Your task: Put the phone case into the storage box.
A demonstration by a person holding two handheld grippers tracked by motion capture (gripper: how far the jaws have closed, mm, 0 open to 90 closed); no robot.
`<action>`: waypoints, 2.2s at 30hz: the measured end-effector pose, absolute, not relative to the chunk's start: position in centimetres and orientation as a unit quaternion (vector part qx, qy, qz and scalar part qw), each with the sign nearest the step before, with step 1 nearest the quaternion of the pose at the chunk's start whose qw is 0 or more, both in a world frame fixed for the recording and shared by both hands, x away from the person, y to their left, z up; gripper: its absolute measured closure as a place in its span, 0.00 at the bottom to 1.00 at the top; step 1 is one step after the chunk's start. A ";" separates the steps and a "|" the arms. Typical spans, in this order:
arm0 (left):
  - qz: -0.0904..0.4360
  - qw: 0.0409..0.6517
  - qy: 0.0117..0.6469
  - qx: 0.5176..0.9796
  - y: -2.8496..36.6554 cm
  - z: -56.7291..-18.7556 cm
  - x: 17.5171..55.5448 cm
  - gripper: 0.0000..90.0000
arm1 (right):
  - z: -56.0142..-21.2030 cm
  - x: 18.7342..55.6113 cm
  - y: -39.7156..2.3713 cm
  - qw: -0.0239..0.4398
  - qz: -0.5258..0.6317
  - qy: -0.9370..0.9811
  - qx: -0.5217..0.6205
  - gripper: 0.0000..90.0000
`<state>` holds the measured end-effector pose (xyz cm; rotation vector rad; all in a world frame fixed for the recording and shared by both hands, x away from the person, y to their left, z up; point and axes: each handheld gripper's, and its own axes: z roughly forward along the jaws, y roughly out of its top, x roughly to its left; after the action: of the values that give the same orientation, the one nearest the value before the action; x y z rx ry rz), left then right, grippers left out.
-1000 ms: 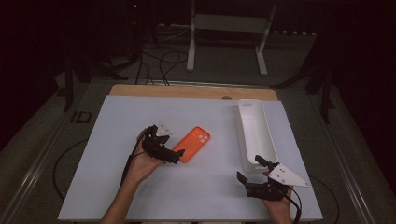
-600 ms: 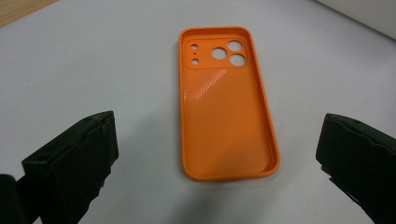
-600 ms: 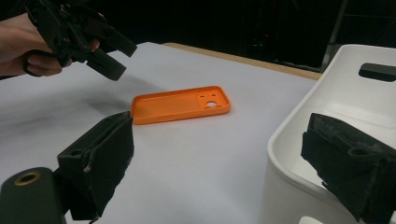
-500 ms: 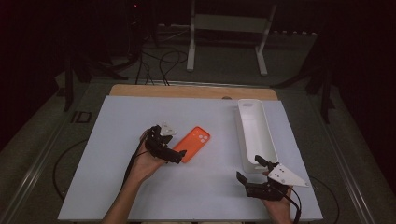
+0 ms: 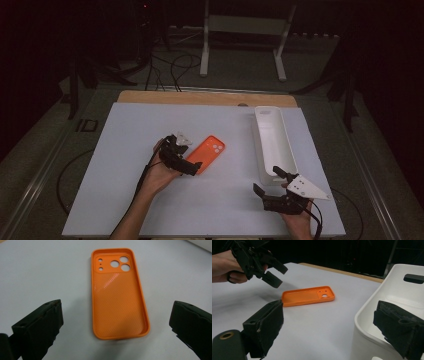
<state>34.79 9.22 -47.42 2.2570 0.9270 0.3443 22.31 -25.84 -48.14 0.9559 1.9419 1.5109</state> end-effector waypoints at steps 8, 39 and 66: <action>0.125 0.324 0.358 0.867 8.8 -47.9 35.1 0.00 | -48.1 22.3 -25.8 0.249 0.554 0.712 0.351 0.10; 0.103 0.288 0.366 0.879 7.7 -49.8 36.3 0.00 | -48.2 22.3 -25.8 0.249 0.554 0.712 0.352 0.10; 0.085 0.269 0.368 0.886 7.1 -50.8 36.8 0.00 | -48.2 22.3 -25.8 0.248 0.552 0.715 0.349 0.10</action>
<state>36.82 7.08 -50.84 2.3892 0.9908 0.2284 22.29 -25.79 -48.23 0.9523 1.9481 1.5057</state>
